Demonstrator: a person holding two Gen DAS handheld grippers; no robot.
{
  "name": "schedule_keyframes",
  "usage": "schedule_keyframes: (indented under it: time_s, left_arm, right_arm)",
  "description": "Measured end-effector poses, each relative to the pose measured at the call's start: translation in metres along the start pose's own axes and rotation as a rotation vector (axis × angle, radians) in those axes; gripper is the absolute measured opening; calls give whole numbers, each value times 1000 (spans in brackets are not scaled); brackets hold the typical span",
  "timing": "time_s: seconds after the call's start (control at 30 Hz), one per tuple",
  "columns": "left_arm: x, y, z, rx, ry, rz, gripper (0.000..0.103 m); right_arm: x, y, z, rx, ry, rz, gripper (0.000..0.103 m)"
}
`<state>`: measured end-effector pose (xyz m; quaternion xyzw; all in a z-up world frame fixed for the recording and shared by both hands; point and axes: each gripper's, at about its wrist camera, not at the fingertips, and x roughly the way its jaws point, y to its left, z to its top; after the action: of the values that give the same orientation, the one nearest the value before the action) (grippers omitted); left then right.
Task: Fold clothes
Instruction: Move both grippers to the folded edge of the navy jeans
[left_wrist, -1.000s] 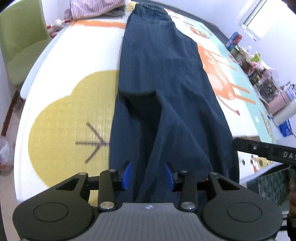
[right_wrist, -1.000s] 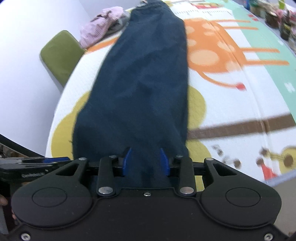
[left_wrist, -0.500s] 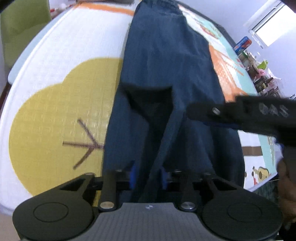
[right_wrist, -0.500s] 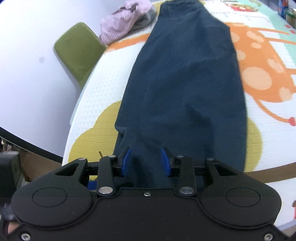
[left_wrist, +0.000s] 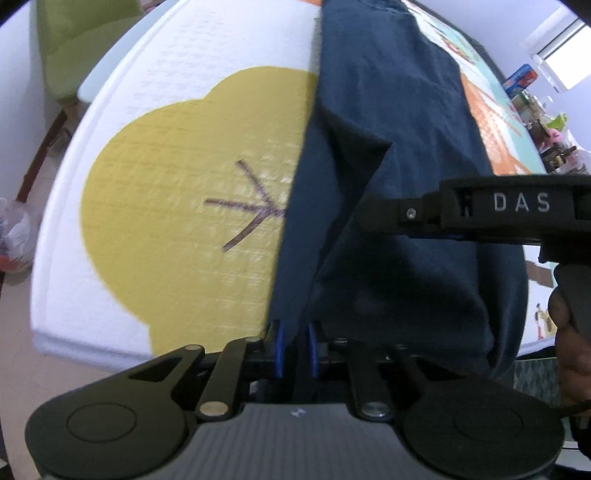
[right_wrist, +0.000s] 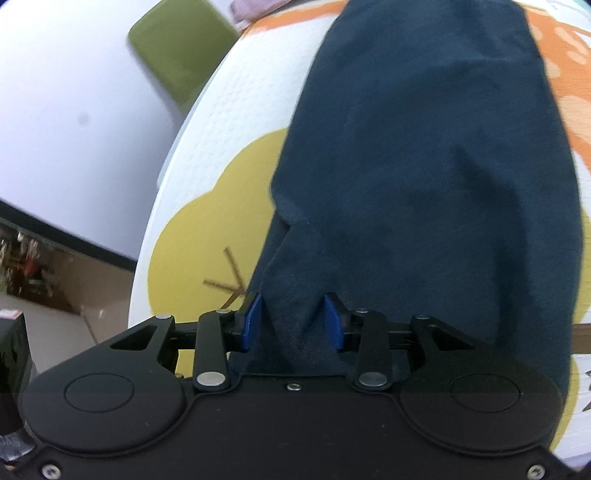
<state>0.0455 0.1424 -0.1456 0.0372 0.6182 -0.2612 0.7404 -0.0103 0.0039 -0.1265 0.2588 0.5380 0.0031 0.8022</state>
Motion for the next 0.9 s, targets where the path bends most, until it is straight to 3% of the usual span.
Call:
schedule_keyframes:
  time_s: [0.23, 0.37, 0.47, 0.53, 0.7, 0.9]
  left_arm:
    - [-3, 28, -15, -70, 13, 72, 15]
    - [-7, 38, -19, -99, 0, 49, 16]
    - [-6, 39, -25, -70, 10, 64, 17]
    - [-4, 40, -29, -50, 18, 74, 24]
    - [1, 45, -41, -23, 34, 11, 28]
    - [-3, 42, -41, 30, 12, -4, 28]
  right_arm:
    - [14, 18, -15, -65, 30, -23, 38]
    - [12, 25, -24, -90, 17, -20, 41]
    - [5, 26, -30, -87, -2, -7, 41]
    - [-3, 22, -32, -68, -10, 12, 40]
    - [-18, 11, -41, -54, -24, 6, 40]
    - [-40, -7, -61, -14, -61, -41, 40]
